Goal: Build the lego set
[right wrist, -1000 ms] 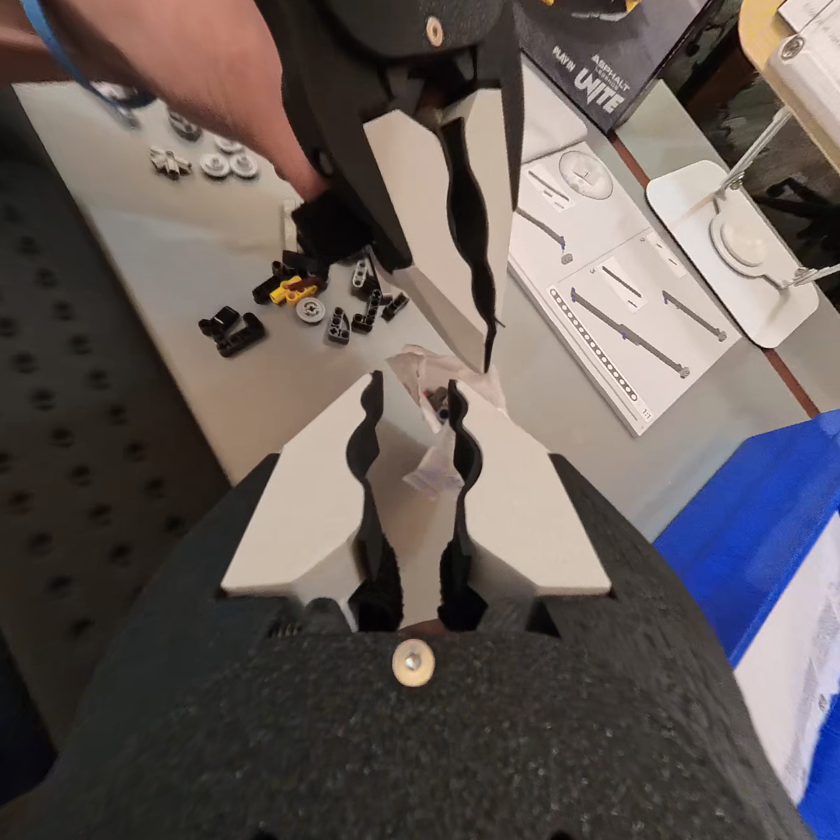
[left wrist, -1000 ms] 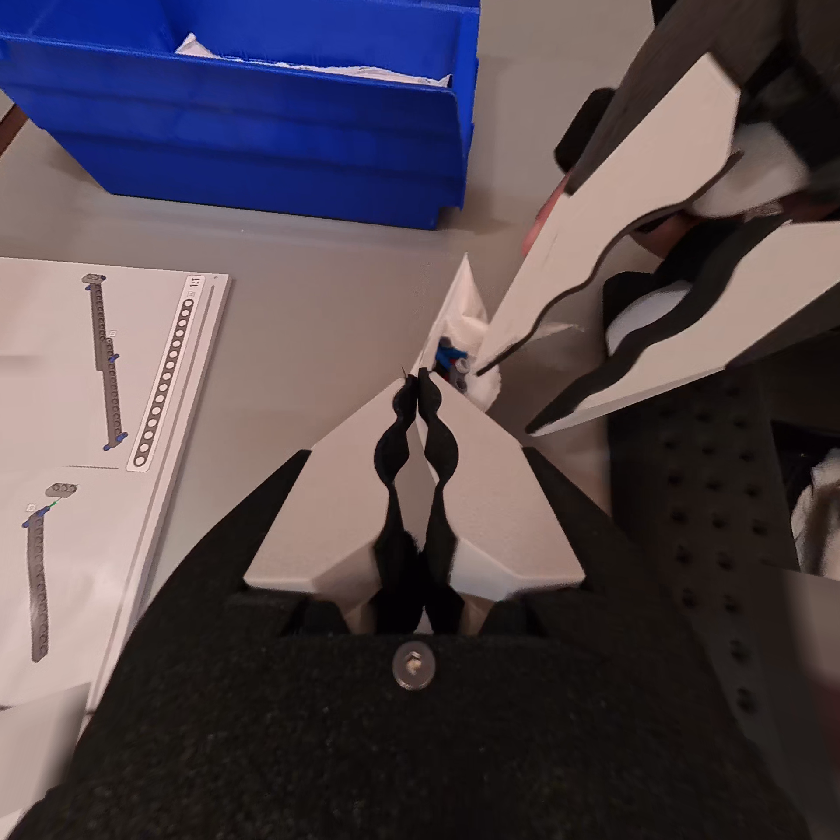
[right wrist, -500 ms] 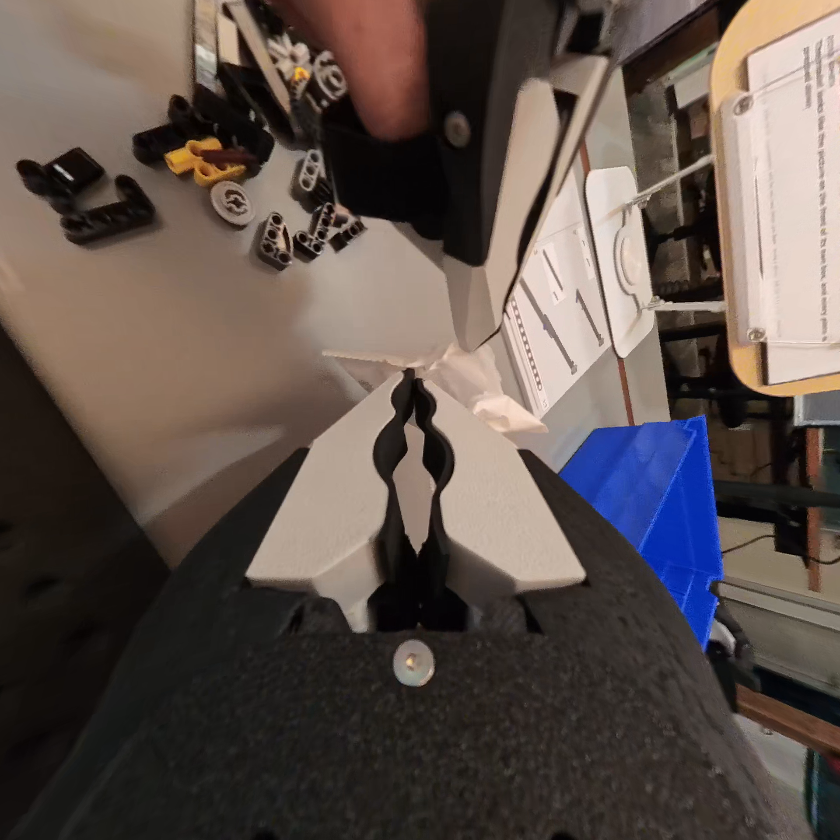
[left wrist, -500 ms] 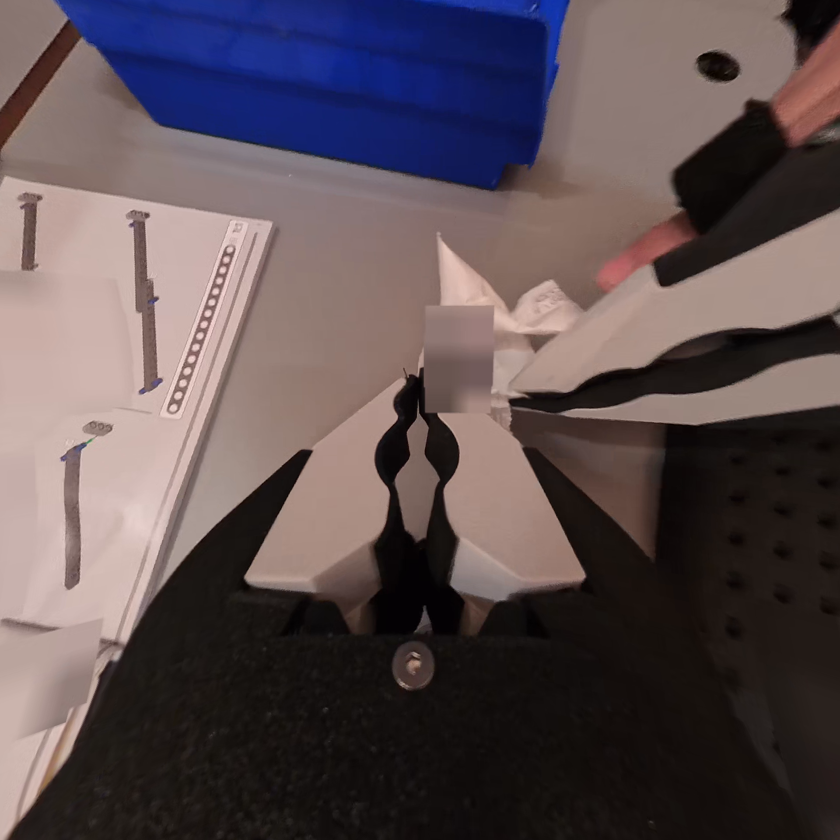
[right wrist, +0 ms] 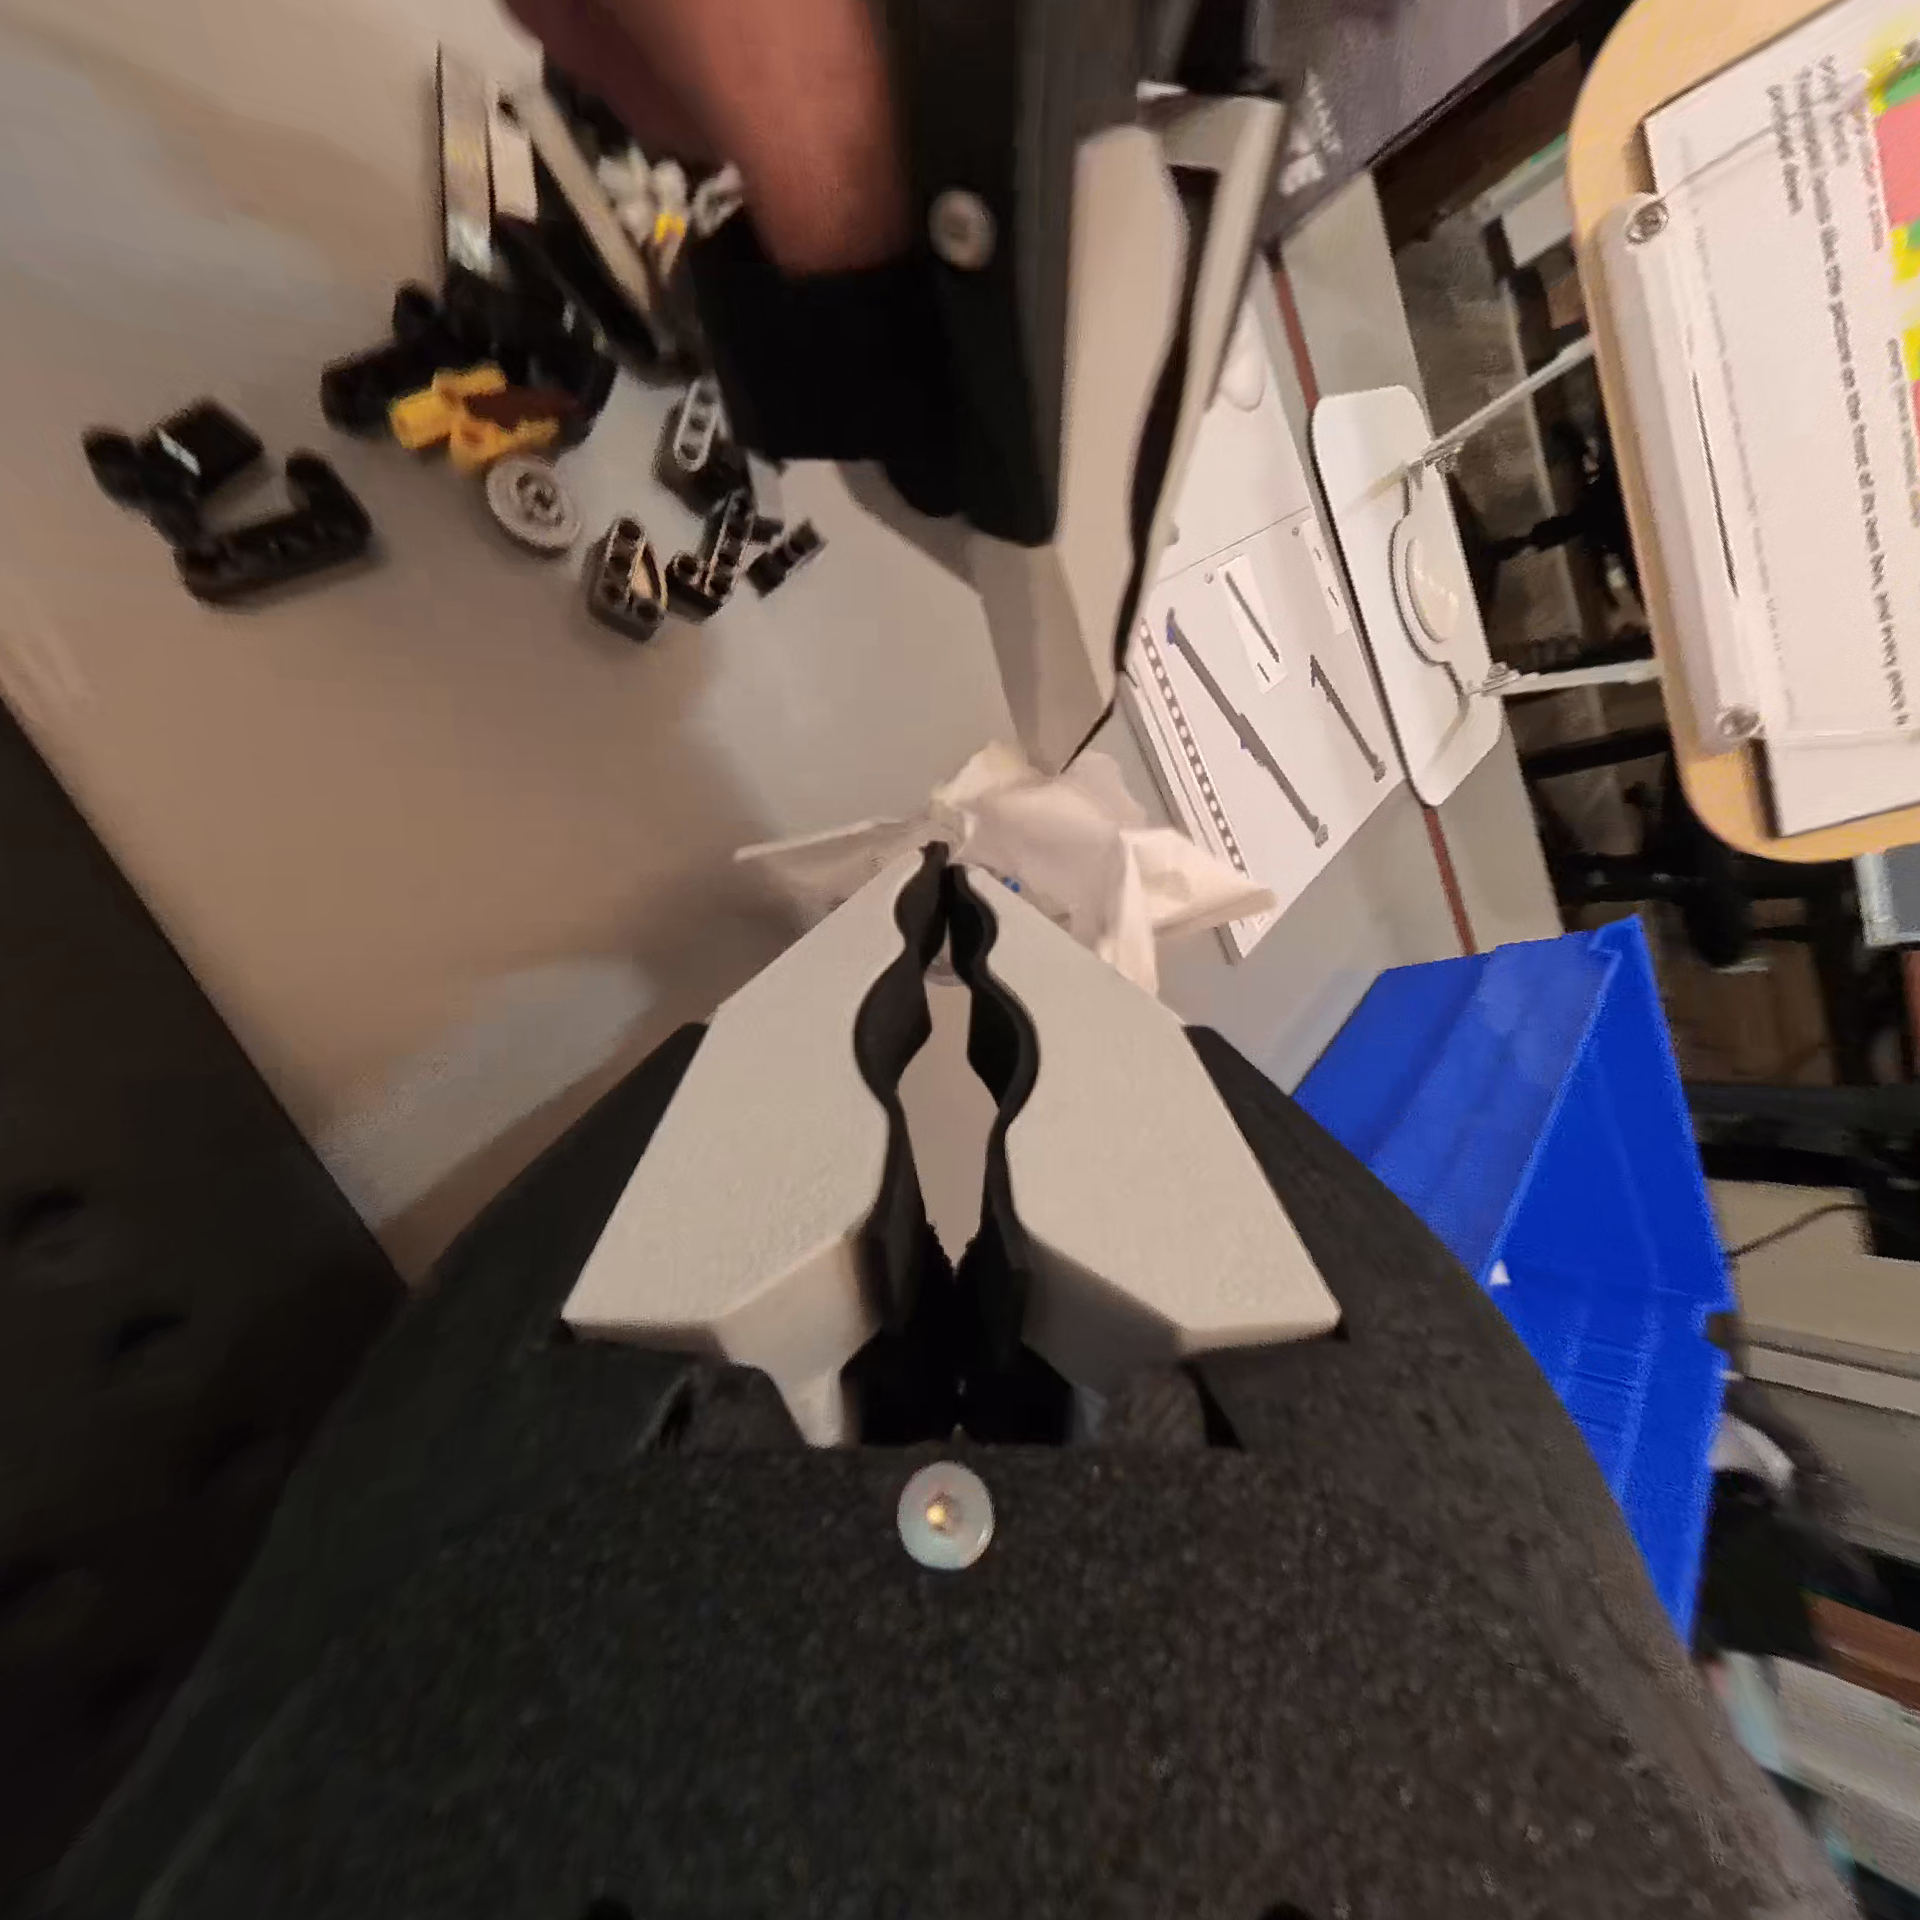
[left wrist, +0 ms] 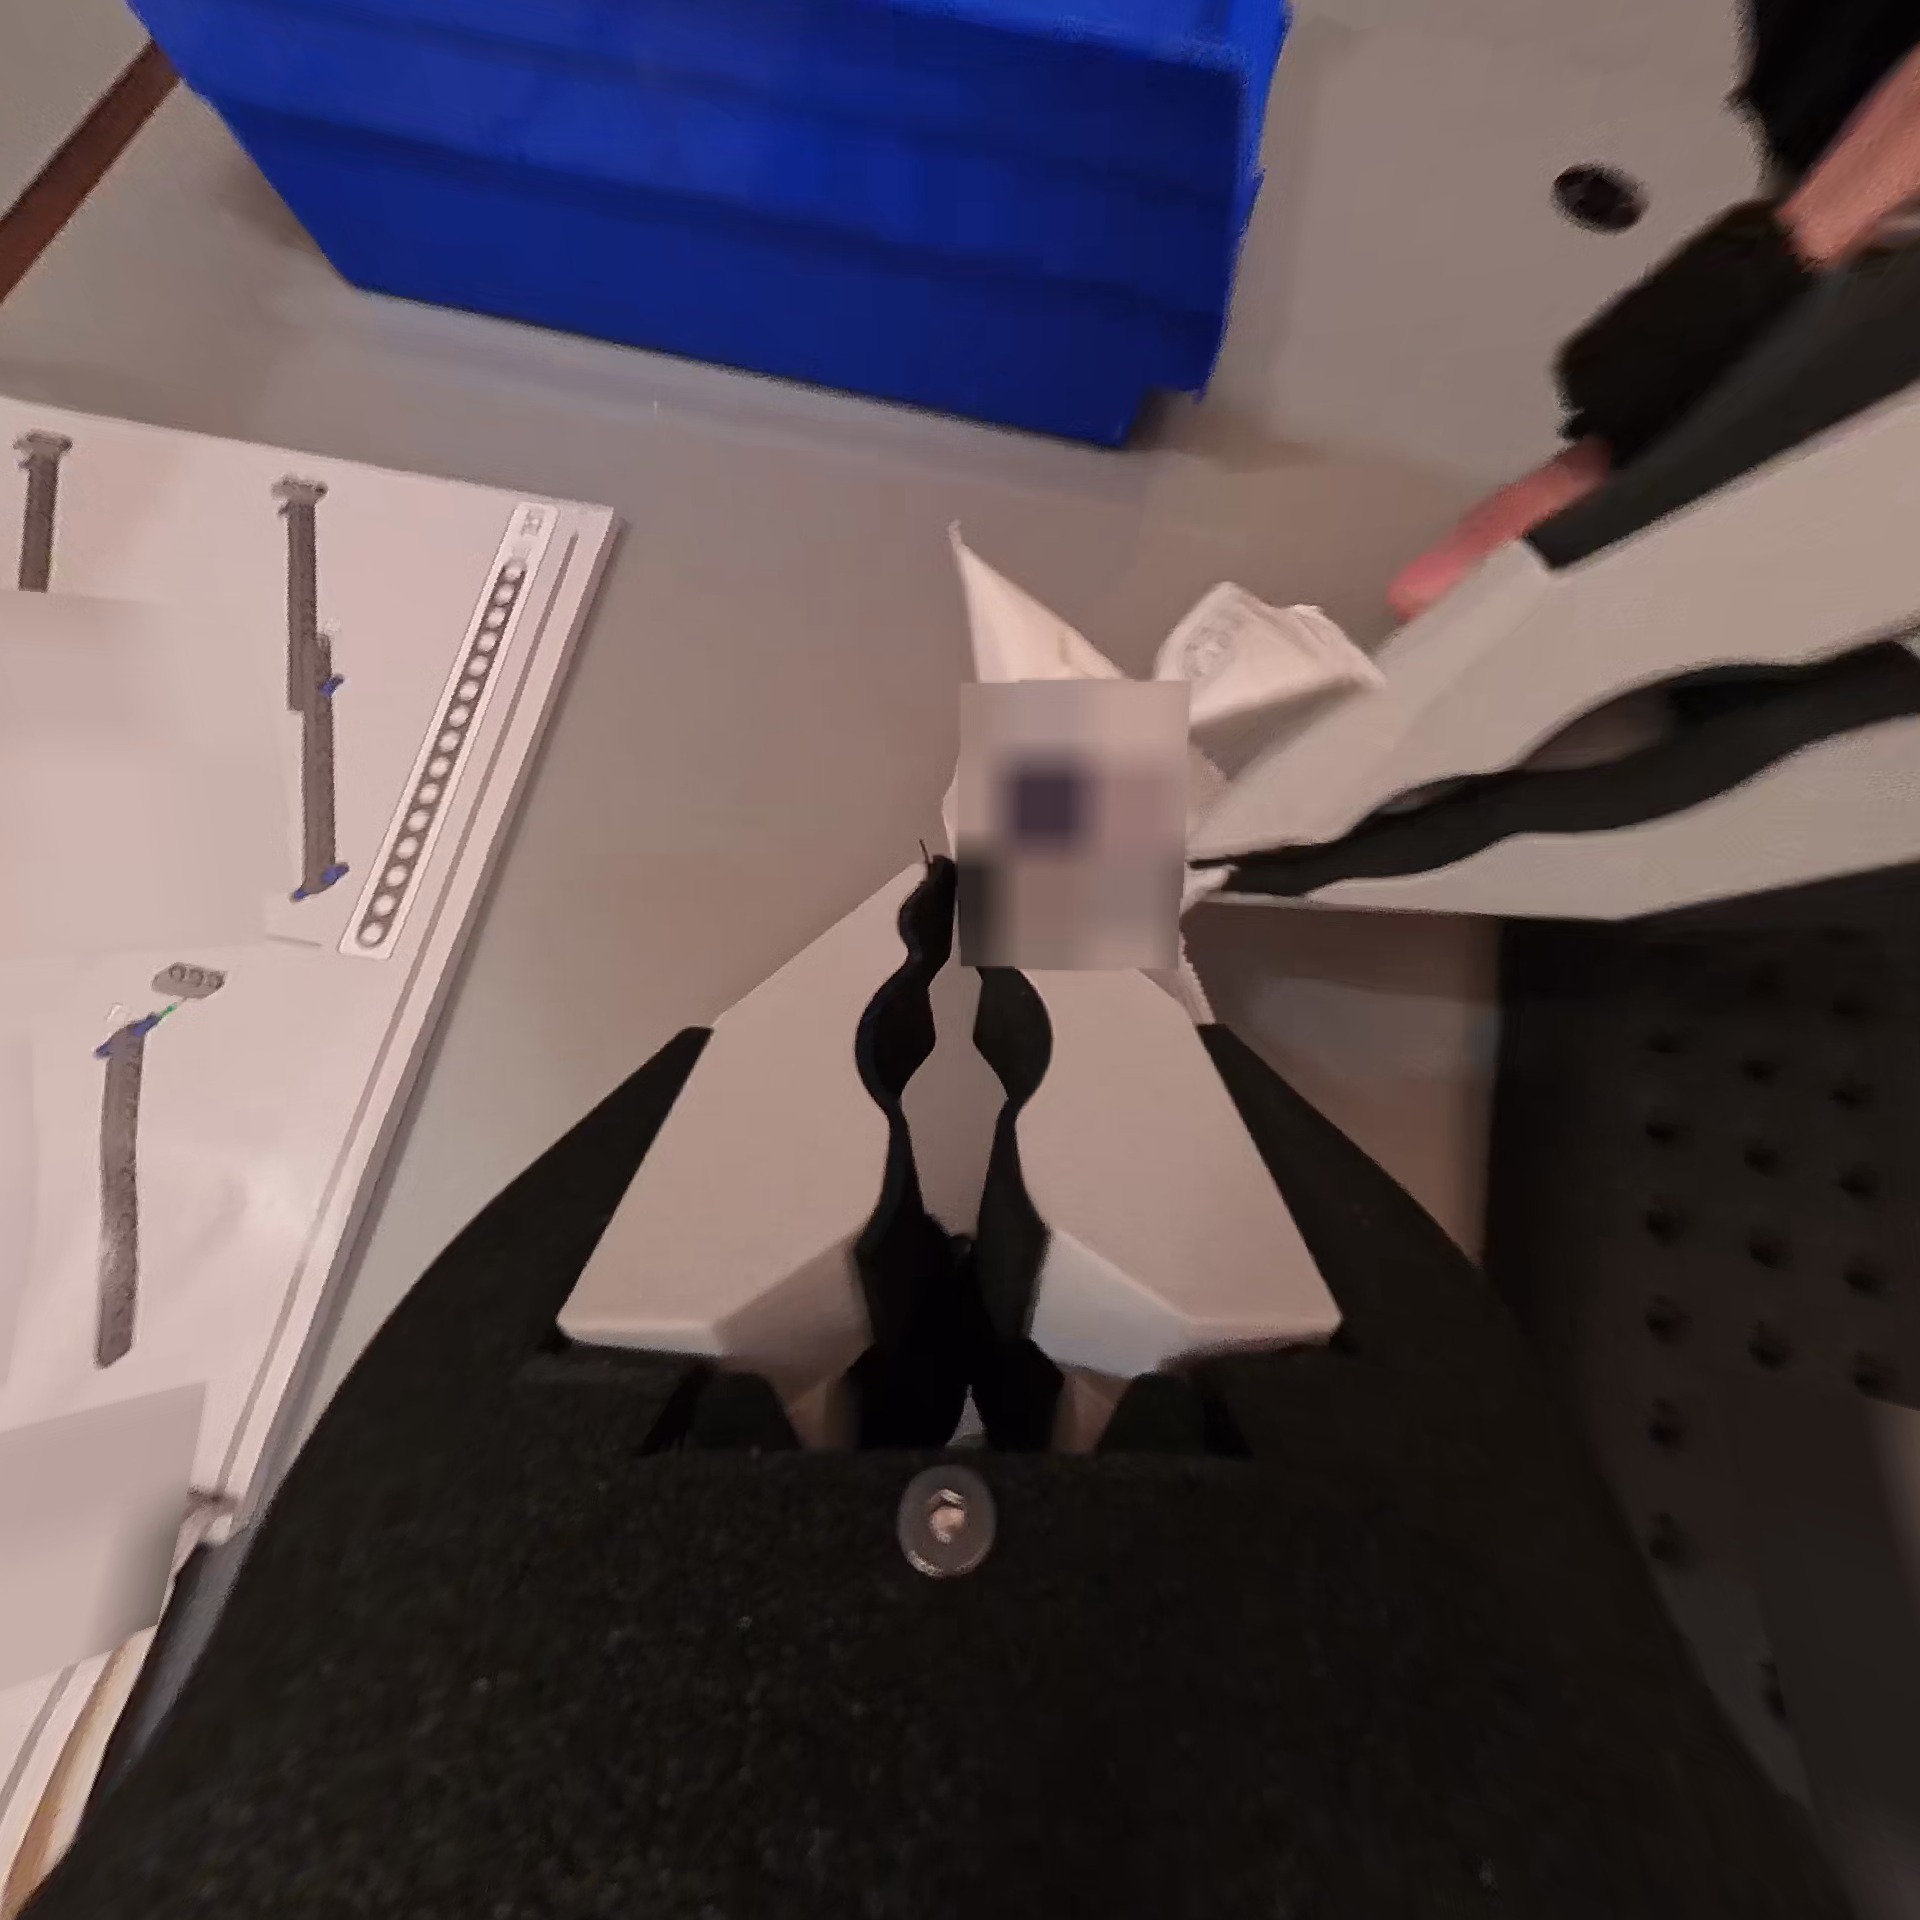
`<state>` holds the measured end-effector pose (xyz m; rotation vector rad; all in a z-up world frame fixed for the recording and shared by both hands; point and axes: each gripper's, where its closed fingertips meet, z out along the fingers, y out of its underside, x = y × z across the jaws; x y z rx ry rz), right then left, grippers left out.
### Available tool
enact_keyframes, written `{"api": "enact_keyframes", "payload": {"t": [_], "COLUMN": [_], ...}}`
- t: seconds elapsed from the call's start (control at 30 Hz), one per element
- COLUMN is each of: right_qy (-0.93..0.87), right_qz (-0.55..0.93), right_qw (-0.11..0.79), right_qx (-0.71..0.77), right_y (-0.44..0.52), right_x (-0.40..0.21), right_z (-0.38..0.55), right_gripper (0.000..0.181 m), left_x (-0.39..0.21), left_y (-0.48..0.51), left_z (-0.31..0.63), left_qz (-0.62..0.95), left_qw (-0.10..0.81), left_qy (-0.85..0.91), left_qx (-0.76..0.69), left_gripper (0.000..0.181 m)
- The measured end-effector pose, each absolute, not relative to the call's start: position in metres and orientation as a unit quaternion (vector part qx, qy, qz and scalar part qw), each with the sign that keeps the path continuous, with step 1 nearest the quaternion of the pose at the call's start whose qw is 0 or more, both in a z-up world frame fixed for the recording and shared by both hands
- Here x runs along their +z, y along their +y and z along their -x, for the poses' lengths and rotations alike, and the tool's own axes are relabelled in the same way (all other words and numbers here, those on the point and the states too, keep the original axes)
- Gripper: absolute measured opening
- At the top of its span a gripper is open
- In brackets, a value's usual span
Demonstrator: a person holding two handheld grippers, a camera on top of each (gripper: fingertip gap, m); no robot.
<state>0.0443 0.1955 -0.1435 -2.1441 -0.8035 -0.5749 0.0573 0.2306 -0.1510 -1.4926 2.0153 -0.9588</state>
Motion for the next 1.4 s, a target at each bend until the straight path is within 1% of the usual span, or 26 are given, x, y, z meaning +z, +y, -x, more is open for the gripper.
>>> {"api": "enact_keyframes", "payload": {"t": [0.03,0.07,0.1,0.13,0.17,0.23,0.27,0.33,0.47,0.5,0.53,0.7,0.73,0.77,0.87,0.9,0.97,1.0,1.07,1.1,1.2,1.27,1.4], "right_qy": [-0.299,-0.284,-0.268,-0.254,-0.240,-0.213,-0.200,-0.177,-0.134,-0.121,-0.113,-0.092,-0.088,-0.078,-0.074,-0.091,-0.144,-0.166,-0.196,-0.207,-0.203,-0.195,-0.211], "right_qz": [0.845,0.847,0.846,0.847,0.849,0.849,0.849,0.849,0.851,0.853,0.854,0.851,0.846,0.839,0.824,0.820,0.827,0.830,0.820,0.818,0.821,0.815,0.806], "right_qw": [0.391,0.406,0.424,0.437,0.447,0.473,0.483,0.496,0.506,0.505,0.504,0.511,0.520,0.534,0.562,0.565,0.531,0.510,0.487,0.471,0.454,0.454,0.447], "right_qx": [-0.208,-0.192,-0.180,-0.165,-0.145,-0.105,-0.082,-0.044,0.040,0.051,0.059,0.080,0.078,0.071,0.015,-0.023,-0.113,-0.153,-0.229,-0.257,-0.281,-0.304,-0.324], "right_y": [0.195,0.196,0.196,0.196,0.196,0.197,0.197,0.199,0.204,0.205,0.205,0.205,0.204,0.201,0.180,0.171,0.158,0.158,0.162,0.163,0.169,0.172,0.173], "right_x": [-0.138,-0.131,-0.123,-0.116,-0.110,-0.100,-0.097,-0.095,-0.100,-0.104,-0.106,-0.109,-0.105,-0.098,-0.078,-0.075,-0.092,-0.106,-0.128,-0.139,-0.156,-0.156,-0.156], "right_z": [-0.047,-0.049,-0.052,-0.055,-0.056,-0.055,-0.054,-0.052,-0.047,-0.050,-0.052,-0.057,-0.060,-0.065,-0.077,-0.075,-0.064,-0.058,-0.051,-0.050,-0.047,-0.053,-0.059], "right_gripper": [0.000,0.000,0.000,0.000,0.000,0.000,0.000,0.000,0.000,0.000,0.000,0.001,0.011,0.026,0.048,0.047,0.045,0.044,0.035,0.036,0.034,0.021,0.005], "left_x": [-0.145,-0.140,-0.134,-0.127,-0.118,-0.103,-0.101,-0.104,-0.118,-0.122,-0.124,-0.126,-0.124,-0.121,-0.113,-0.110,-0.107,-0.108,-0.113,-0.116,-0.121,-0.123,-0.134], "left_y": [0.228,0.229,0.232,0.233,0.233,0.224,0.219,0.209,0.201,0.203,0.204,0.206,0.204,0.203,0.208,0.210,0.210,0.210,0.209,0.210,0.214,0.213,0.213], "left_z": [-0.057,-0.055,-0.053,-0.049,-0.042,-0.027,-0.021,-0.013,-0.016,-0.018,-0.020,-0.025,-0.027,-0.028,-0.034,-0.036,-0.038,-0.039,-0.041,-0.041,-0.042,-0.041,-0.041], "left_qz": [0.536,0.540,0.548,0.554,0.552,0.521,0.511,0.497,0.506,0.513,0.515,0.549,0.556,0.564,0.606,0.619,0.628,0.630,0.639,0.645,0.666,0.672,0.688], "left_qw": [0.226,0.225,0.220,0.211,0.204,0.197,0.199,0.200,0.195,0.203,0.206,0.184,0.172,0.159,0.104,0.082,0.036,0.023,0.011,0.006,-0.002,-0.016,-0.030], "left_qy": [0.727,0.718,0.704,0.691,0.679,0.671,0.674,0.684,0.679,0.677,0.677,0.651,0.636,0.617,0.523,0.485,0.426,0.411,0.396,0.386,0.353,0.336,0.321], "left_qx": [-0.364,-0.377,-0.394,-0.414,-0.440,-0.489,-0.496,-0.496,-0.494,-0.487,-0.483,-0.491,-0.506,-0.525,-0.589,-0.612,-0.650,-0.659,-0.659,-0.659,-0.657,-0.659,-0.650], "left_gripper": [0.000,0.007,0.029,0.045,0.046,0.040,0.040,0.037,0.022,0.009,0.005,0.001,0.001,0.000,0.000,0.000,0.000,0.000,0.000,0.000,0.000,0.001,0.000]}}
